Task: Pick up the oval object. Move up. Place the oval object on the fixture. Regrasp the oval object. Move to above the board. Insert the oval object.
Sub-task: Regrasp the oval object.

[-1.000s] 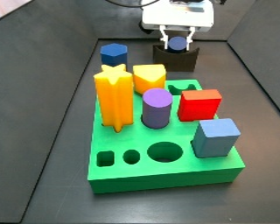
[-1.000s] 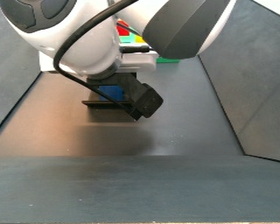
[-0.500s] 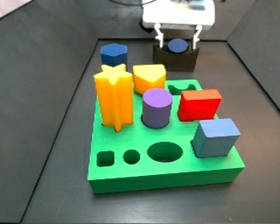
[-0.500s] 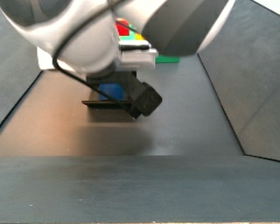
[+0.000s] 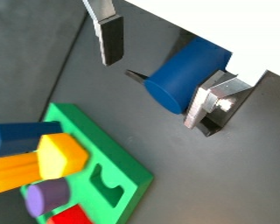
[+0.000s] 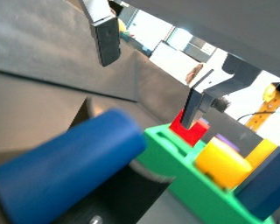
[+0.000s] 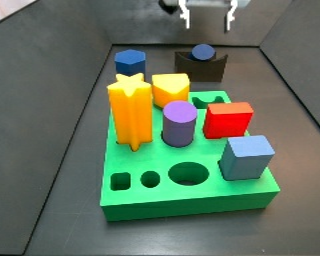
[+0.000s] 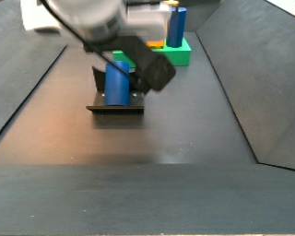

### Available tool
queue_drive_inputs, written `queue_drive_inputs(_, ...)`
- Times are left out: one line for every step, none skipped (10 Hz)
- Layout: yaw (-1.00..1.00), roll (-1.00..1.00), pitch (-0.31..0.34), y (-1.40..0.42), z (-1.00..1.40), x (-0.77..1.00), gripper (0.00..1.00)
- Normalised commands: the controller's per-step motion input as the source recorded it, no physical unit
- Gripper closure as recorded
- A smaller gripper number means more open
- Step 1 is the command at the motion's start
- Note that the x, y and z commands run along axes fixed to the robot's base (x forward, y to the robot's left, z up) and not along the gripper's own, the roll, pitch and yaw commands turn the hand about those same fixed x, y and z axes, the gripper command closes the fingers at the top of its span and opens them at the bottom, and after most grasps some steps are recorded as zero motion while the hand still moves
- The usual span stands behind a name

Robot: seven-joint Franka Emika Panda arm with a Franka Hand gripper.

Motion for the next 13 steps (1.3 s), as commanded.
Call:
queue_drive_inputs(-0.01, 0.03, 0.086, 0.01, 0.47, -0.03, 0.00)
queue_drive_inputs(-0.02, 0.03, 0.084, 0.01, 0.28, -0.03, 0.00)
queue_drive_inputs(0.01, 1.00, 0.059, -0.75, 0.84, -0.12, 0.00)
queue_drive_inputs(0.01, 1.00, 0.056, -0.72, 0.74, -0.10, 0.00)
queue_drive_inputs(0.01, 1.00, 0.045, -0.60, 0.62, -0.11, 0.00)
queue_drive_inputs(0.01, 1.00, 0.037, -0.44, 0.44, -0.12, 0.00)
queue_drive_inputs(0.01, 1.00, 0.030, -0.22, 0.16, -0.09, 0.00)
queue_drive_inputs(0.01, 1.00, 0.030, -0.06, 0.01, -0.04, 0.00)
queue_drive_inputs(0.01, 1.00, 0.031, -0.04, 0.02, -0.02, 0.00)
queue_drive_inputs(0.01, 1.00, 0.029, -0.04, 0.02, -0.02, 0.00)
queue_drive_inputs(0.01, 1.00, 0.025, -0.03, 0.02, -0.03, 0.00)
queue_drive_inputs(0.01, 1.00, 0.018, -0.03, 0.01, -0.04, 0.00)
queue_drive_inputs(0.01, 1.00, 0.012, -0.03, 0.00, -0.04, 0.00)
